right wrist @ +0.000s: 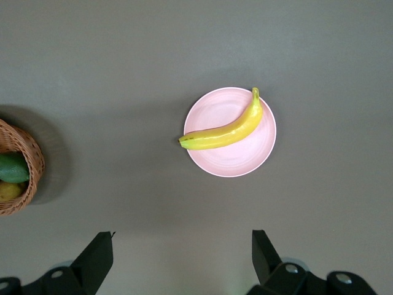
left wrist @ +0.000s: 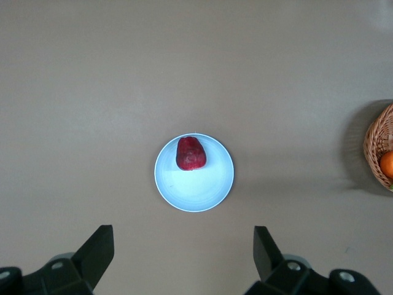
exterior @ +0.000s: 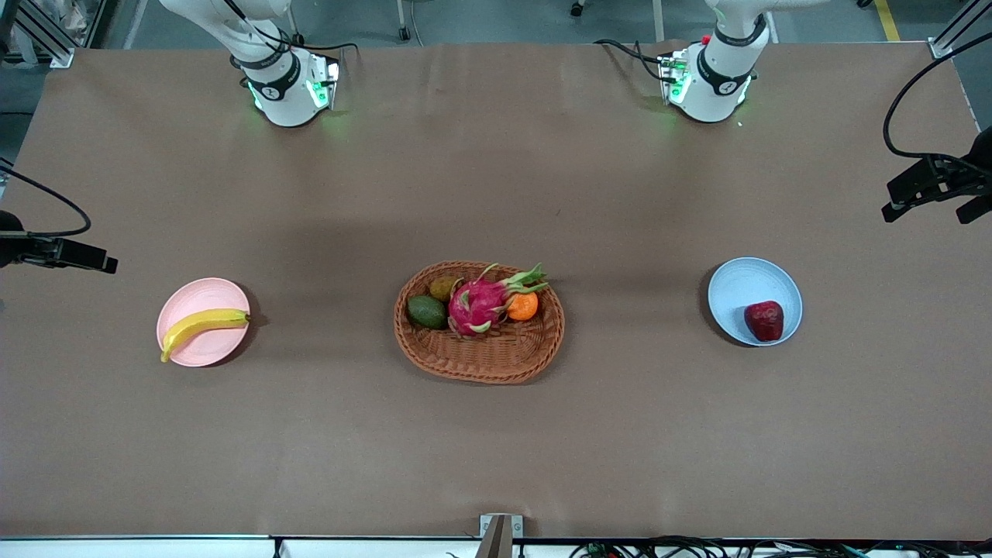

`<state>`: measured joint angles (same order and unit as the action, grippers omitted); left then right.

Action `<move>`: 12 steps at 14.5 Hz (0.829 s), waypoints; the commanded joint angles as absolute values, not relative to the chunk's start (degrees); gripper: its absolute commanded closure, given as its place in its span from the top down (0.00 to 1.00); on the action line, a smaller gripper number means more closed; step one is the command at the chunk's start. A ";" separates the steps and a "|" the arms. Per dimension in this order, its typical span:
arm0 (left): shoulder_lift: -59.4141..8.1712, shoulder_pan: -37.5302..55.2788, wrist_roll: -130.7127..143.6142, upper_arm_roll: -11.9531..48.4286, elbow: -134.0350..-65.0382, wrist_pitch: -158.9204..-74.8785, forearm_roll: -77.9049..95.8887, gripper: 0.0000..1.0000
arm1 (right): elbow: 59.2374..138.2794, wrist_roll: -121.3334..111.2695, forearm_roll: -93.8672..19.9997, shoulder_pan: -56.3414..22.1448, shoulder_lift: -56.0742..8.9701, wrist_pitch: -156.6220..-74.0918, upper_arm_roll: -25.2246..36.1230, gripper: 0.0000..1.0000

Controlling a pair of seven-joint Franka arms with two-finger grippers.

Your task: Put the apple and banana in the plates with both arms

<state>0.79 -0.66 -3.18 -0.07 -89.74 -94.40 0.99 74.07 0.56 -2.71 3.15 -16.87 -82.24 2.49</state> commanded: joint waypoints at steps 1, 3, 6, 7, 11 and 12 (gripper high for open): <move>0.88 -0.53 -2.55 -0.09 -88.68 -93.08 0.79 1.00 | 73.13 1.41 -0.53 1.67 -16.61 -79.38 2.64 1.00; 0.88 -0.53 -2.55 -0.09 -88.68 -93.08 0.79 1.00 | 73.73 1.49 -0.44 1.67 -15.39 -78.93 2.72 1.00; 0.88 -0.53 -2.55 -0.09 -88.68 -93.08 0.79 1.00 | 78.56 1.58 -0.35 1.67 -11.09 -79.45 2.72 1.00; 0.88 -0.61 -2.55 -0.09 -88.68 -93.08 0.79 1.00 | 80.05 1.58 0.00 1.50 -9.60 -79.63 2.99 1.00; 0.88 -0.61 -2.46 -0.09 -88.68 -93.08 0.79 1.00 | 85.24 1.58 0.70 1.58 -3.97 -80.42 2.90 1.00; 0.88 -0.62 -2.46 -0.09 -88.68 -93.08 0.79 1.00 | 86.47 1.58 0.70 1.58 -2.65 -80.42 2.90 1.00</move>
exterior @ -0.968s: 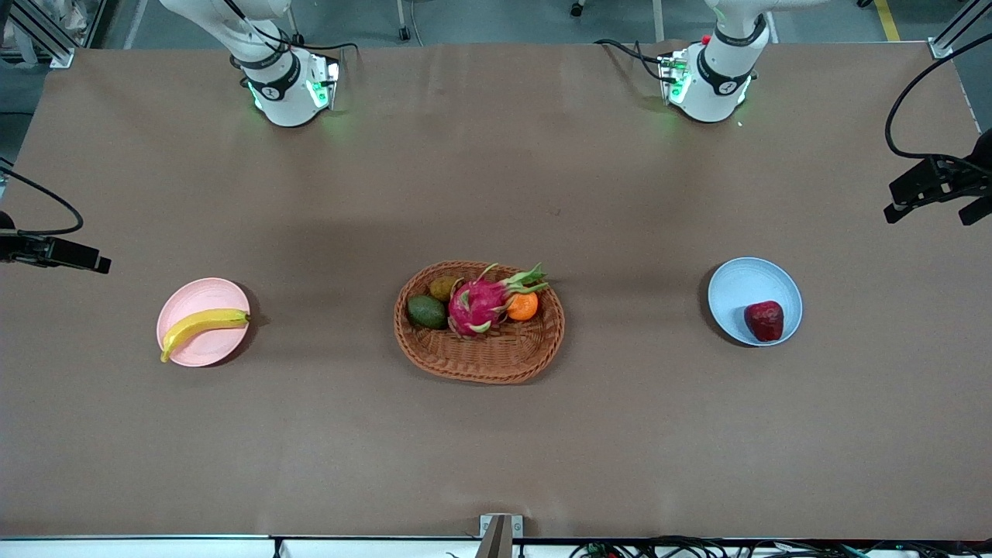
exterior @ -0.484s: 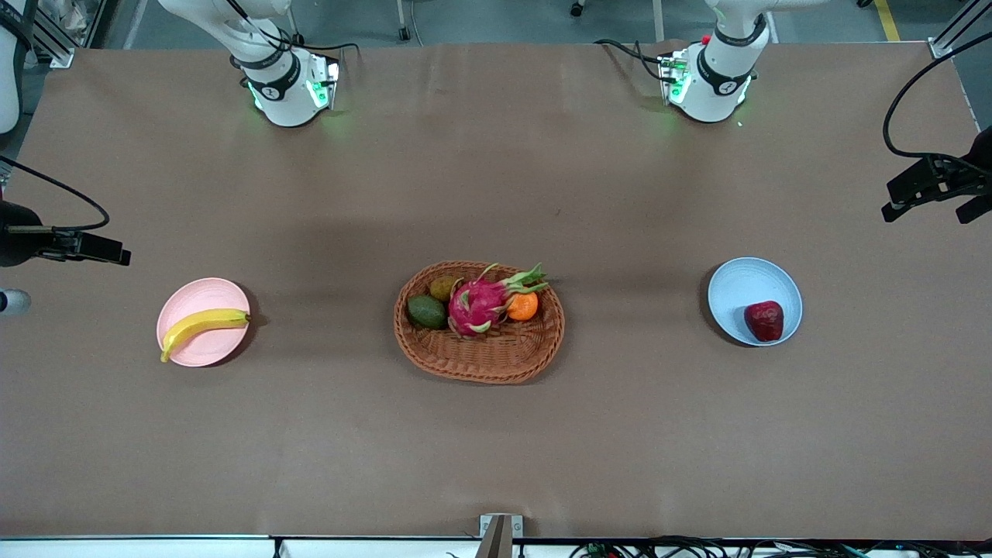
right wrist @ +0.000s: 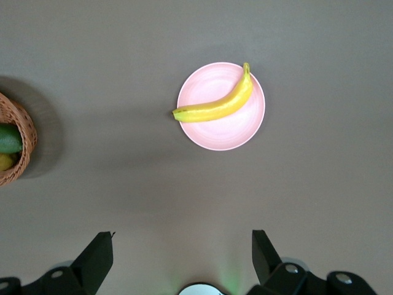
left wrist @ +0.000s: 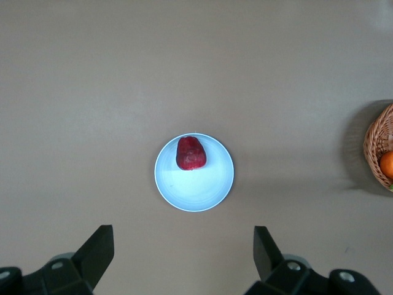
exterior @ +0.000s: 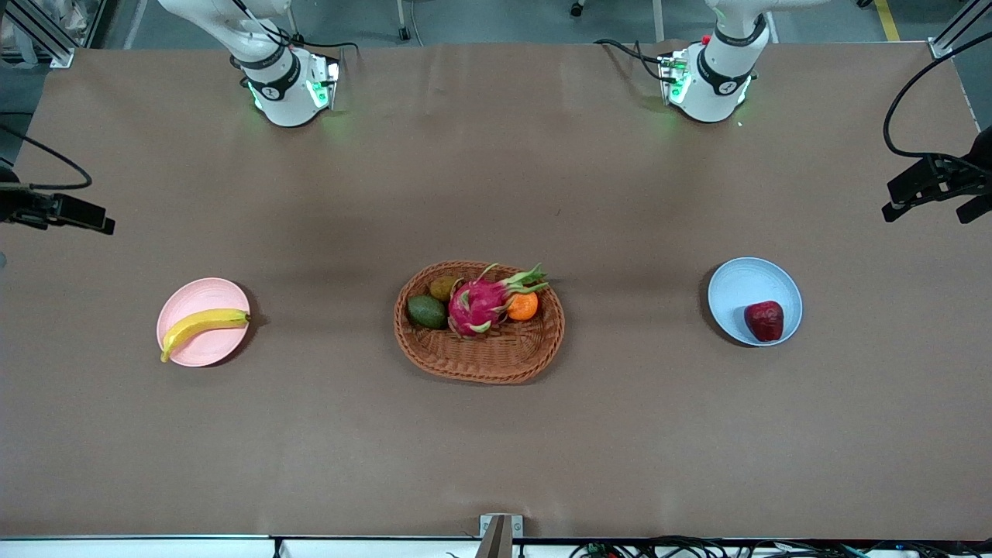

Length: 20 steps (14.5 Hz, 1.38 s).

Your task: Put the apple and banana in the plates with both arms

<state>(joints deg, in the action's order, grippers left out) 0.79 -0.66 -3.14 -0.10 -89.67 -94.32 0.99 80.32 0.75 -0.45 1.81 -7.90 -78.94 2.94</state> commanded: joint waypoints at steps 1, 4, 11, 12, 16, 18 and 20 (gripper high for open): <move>0.88 -0.62 -2.46 -0.09 -88.68 -93.08 0.79 1.00 | 87.35 1.58 0.70 1.50 -1.51 -80.42 2.90 1.00; 0.88 -0.62 -2.55 -0.09 -88.68 -93.08 0.79 1.00 | 87.98 1.58 0.62 1.41 0.52 -79.72 2.90 1.00; 0.88 -0.62 -2.46 -0.09 -88.68 -93.08 0.79 1.00 | 87.80 1.41 0.62 1.23 3.07 -79.37 2.72 1.00; 0.88 -0.62 -2.46 -0.09 -88.68 -93.08 0.79 1.00 | 87.89 1.23 0.62 1.23 3.60 -79.37 2.81 1.00; 0.88 -0.62 -2.46 -0.09 -88.68 -93.08 0.79 1.00 | 88.15 0.97 0.62 1.32 4.92 -79.28 2.81 1.00; 0.88 -0.62 -2.46 -0.09 -88.68 -93.08 0.79 1.00 | 88.68 0.88 0.62 1.14 5.10 -79.10 2.64 1.00; 0.88 -0.62 -2.46 -0.09 -88.68 -93.08 0.79 1.00 | 88.68 0.79 0.62 1.23 5.10 -79.19 2.64 1.00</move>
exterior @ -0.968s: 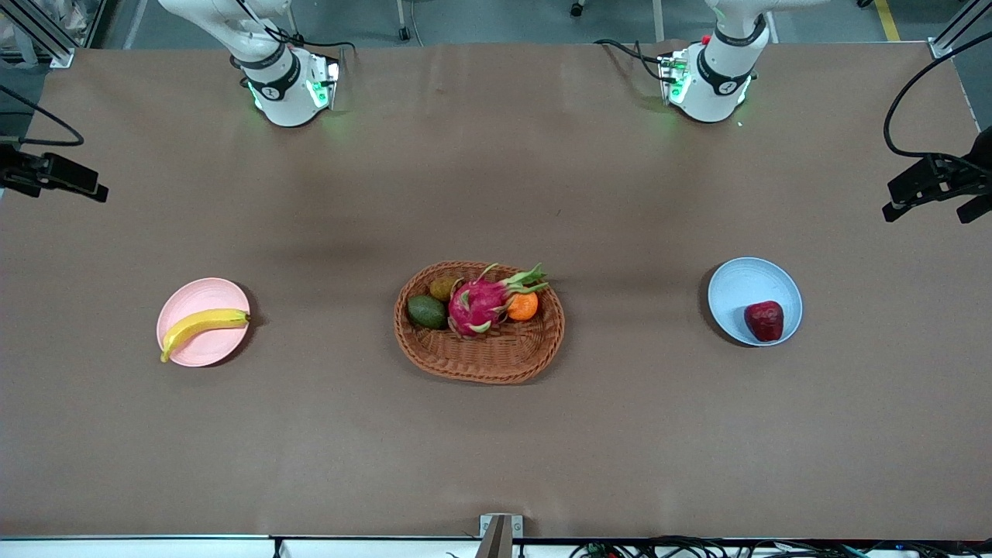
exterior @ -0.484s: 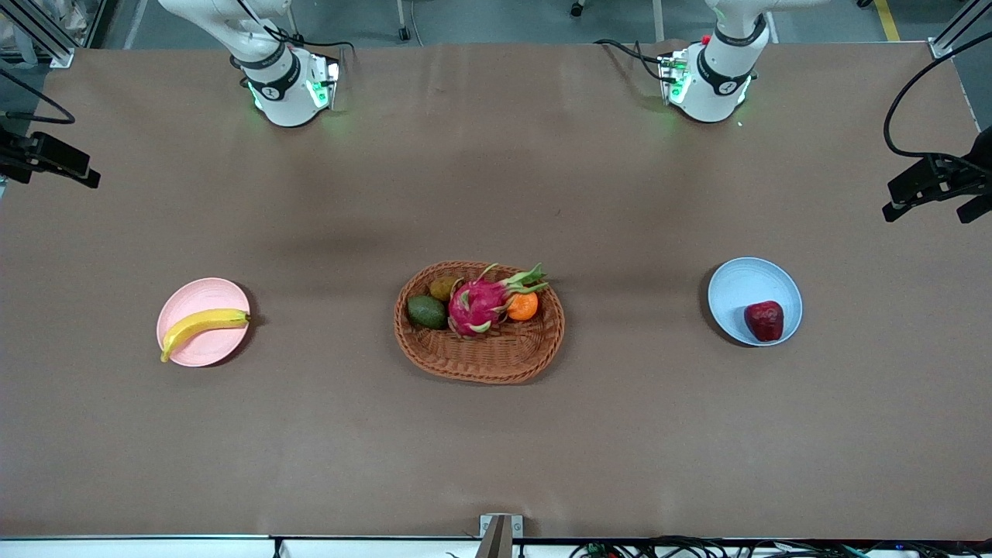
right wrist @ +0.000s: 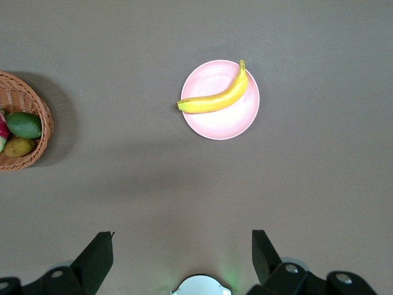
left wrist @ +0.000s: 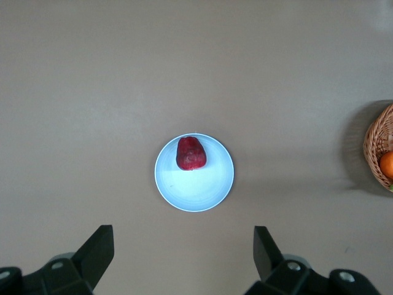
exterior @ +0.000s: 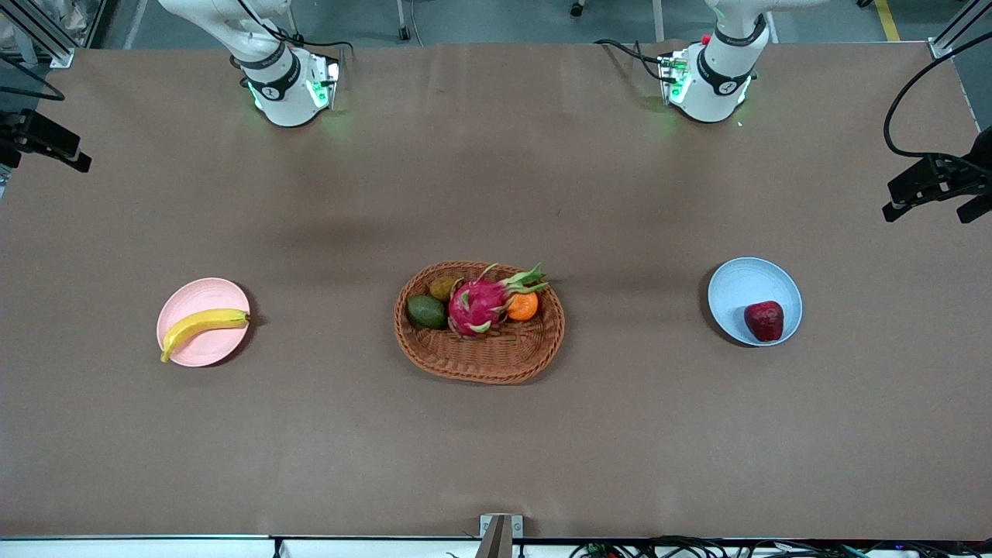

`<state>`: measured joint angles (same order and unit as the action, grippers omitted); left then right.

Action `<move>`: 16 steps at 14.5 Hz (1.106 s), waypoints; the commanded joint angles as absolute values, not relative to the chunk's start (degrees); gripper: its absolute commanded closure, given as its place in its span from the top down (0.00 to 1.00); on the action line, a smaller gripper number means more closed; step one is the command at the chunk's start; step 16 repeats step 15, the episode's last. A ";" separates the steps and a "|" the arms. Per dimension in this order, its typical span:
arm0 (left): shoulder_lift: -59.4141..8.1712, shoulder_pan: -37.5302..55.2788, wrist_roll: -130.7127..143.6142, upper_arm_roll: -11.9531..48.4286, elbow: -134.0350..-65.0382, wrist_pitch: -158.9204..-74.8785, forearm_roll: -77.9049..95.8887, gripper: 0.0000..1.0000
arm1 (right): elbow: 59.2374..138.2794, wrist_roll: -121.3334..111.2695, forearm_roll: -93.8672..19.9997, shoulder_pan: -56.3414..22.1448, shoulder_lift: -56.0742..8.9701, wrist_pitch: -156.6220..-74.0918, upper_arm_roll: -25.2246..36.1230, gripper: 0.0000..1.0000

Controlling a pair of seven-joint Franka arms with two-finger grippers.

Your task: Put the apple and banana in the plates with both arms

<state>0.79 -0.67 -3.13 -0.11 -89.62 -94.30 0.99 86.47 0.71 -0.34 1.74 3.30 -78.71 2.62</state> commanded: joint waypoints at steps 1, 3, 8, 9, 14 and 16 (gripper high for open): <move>0.88 -0.62 -2.46 -0.09 -88.68 -93.08 0.79 1.00 | 88.68 0.79 0.62 1.23 5.10 -79.19 2.64 1.00; 0.88 -0.62 -2.46 -0.09 -88.68 -93.08 0.79 1.00 | 88.77 0.79 0.62 1.23 5.10 -79.28 2.64 1.00; 0.88 -0.62 -2.46 -0.09 -88.68 -93.08 0.79 1.00 | 88.68 -0.95 0.62 1.14 5.10 -80.86 2.55 1.00; 0.88 -0.62 -2.46 -0.09 -88.68 -93.08 0.79 1.00 | 88.59 -1.49 0.62 1.14 5.10 -81.12 2.55 1.00; 0.88 -0.62 -2.64 -0.09 -88.68 -93.08 0.79 1.00 | 88.68 -2.28 0.00 1.23 5.01 -80.33 2.72 1.00; 0.88 -0.62 -2.64 -0.09 -88.68 -93.08 0.79 1.00 | 88.68 -2.98 0.00 1.23 5.01 -80.33 2.72 1.00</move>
